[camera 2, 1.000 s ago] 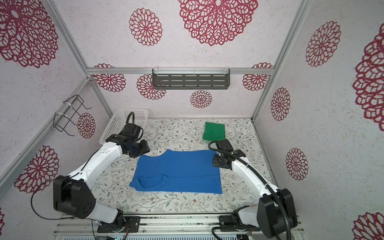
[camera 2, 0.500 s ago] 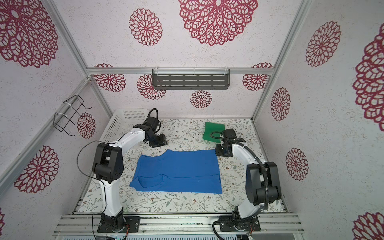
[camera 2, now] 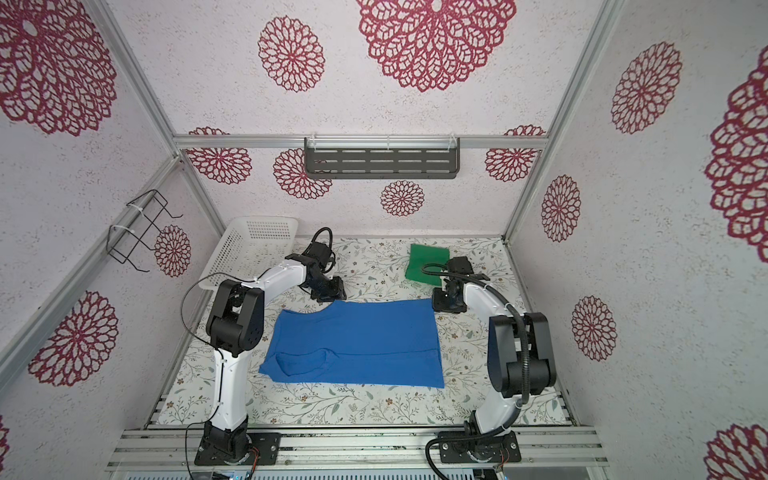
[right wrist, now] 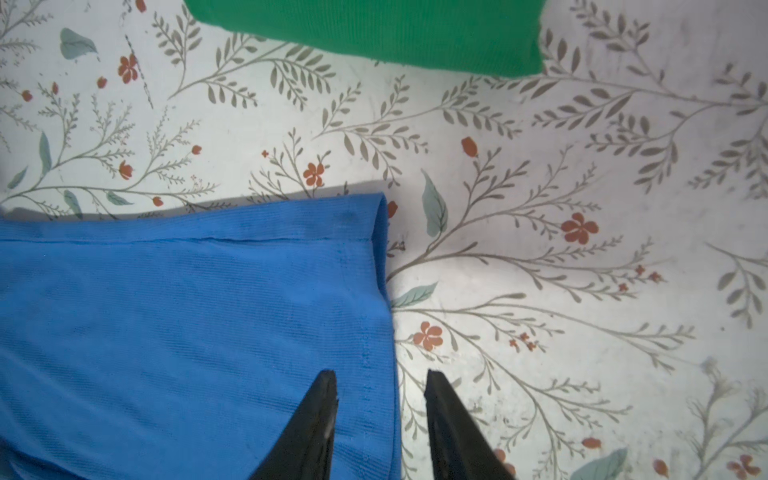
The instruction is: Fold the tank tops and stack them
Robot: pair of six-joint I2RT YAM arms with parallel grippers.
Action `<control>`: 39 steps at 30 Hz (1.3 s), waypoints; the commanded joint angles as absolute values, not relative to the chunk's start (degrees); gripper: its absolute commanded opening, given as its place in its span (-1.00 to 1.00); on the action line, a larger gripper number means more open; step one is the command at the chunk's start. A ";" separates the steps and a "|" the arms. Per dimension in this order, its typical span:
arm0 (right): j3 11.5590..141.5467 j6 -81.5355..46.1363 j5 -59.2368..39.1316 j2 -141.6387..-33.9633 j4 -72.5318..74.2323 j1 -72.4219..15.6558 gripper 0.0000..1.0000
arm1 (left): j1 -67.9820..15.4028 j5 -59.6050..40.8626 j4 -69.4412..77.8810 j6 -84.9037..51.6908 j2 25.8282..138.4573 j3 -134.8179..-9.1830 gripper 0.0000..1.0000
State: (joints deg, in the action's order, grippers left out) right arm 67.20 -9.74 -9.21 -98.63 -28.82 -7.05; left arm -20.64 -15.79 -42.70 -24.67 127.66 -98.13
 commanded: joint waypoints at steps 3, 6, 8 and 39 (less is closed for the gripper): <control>72.51 -7.14 -11.49 -103.44 -27.51 -6.45 -0.22 | -20.48 -15.64 -44.47 -22.33 129.65 -100.02 -0.16; 75.07 -6.64 -13.36 -106.95 -27.77 -6.42 -0.19 | -20.56 -15.74 -44.47 -22.31 129.87 -99.93 -0.29; 76.51 -6.64 -14.57 -109.03 -27.86 -6.42 -0.18 | -20.57 -15.75 -44.48 -22.46 129.97 -99.93 -0.41; 68.44 1.93 -14.74 -100.65 -22.33 -6.42 -1.00 | -23.05 -9.14 -44.68 -18.37 120.80 -97.35 -1.00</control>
State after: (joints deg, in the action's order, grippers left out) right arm 70.37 -0.21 -15.07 -104.40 -24.23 -6.57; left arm -21.74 -11.51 -45.84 -20.58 125.34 -98.78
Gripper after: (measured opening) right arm 0.049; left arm 0.041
